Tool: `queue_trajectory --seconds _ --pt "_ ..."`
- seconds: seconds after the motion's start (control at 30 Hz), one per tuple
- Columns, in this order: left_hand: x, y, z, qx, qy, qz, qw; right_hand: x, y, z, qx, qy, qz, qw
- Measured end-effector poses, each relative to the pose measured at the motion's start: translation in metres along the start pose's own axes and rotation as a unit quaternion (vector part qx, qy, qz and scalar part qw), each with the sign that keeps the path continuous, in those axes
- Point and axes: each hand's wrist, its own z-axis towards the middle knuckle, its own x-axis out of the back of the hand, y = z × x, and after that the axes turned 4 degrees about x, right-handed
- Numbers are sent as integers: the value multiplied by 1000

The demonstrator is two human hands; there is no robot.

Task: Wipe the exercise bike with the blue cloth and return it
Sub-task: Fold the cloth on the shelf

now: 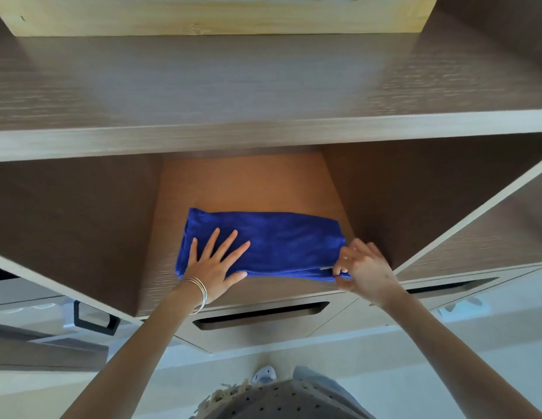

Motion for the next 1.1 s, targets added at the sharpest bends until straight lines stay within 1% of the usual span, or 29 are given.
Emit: queue_trajectory --seconds 0.07,0.1,0.13,0.17,0.2,0.23,0.27,0.33,0.37,0.4,0.43,0.53,0.6,0.67,0.77,0.87,0.93,1.03,1.1 --pt "1 -4 -2 -4 -5 11 1000 1 -5 3 -11 -38 -21 999" --pt "2 -5 -2 -6 -10 15 1000 3 -6 5 -24 -70 -22 997" --pt "4 -5 -3 -8 -18 14 1000 4 -5 9 -38 -103 -1 994" --pt "7 -5 -3 -8 -28 9 1000 7 -4 12 -62 -132 46 988" --pt "10 -4 -3 -5 -36 0 999 10 -2 15 -88 -137 110 981" --pt "12 0 -2 6 -33 -14 999 11 1 18 -115 -115 160 974" --pt "16 6 -1 24 -13 -31 999 12 3 22 -141 -89 185 968" --pt "24 27 4 50 69 -49 995 10 7 35 -190 -62 185 962" --pt "27 39 9 46 109 -53 992 8 9 42 -208 -58 190 958" --pt "29 51 14 33 129 -56 989 7 11 49 -220 -52 204 952" --pt "28 61 19 14 130 -54 990 7 13 55 -228 -39 225 947" --pt "12 66 23 -22 74 -3 997 9 21 69 -233 -5 255 938" --pt "1 52 19 -35 64 17 997 7 25 76 -234 -7 248 940" --pt "-3 36 15 -57 63 15 996 2 26 79 -231 -25 258 938" --pt "-3 15 6 -78 45 28 995 -9 21 79 -229 -87 285 927" --pt "-4 4 -3 -68 39 43 996 -13 13 74 -208 -136 340 907" --pt "-4 5 -5 -56 38 32 997 -12 6 70 -193 -158 390 886" --pt "-1 9 -3 -49 45 21 998 -4 3 68 -185 -178 466 847" --pt "1 7 -3 -69 56 36 995 4 8 66 -193 -176 487 833"
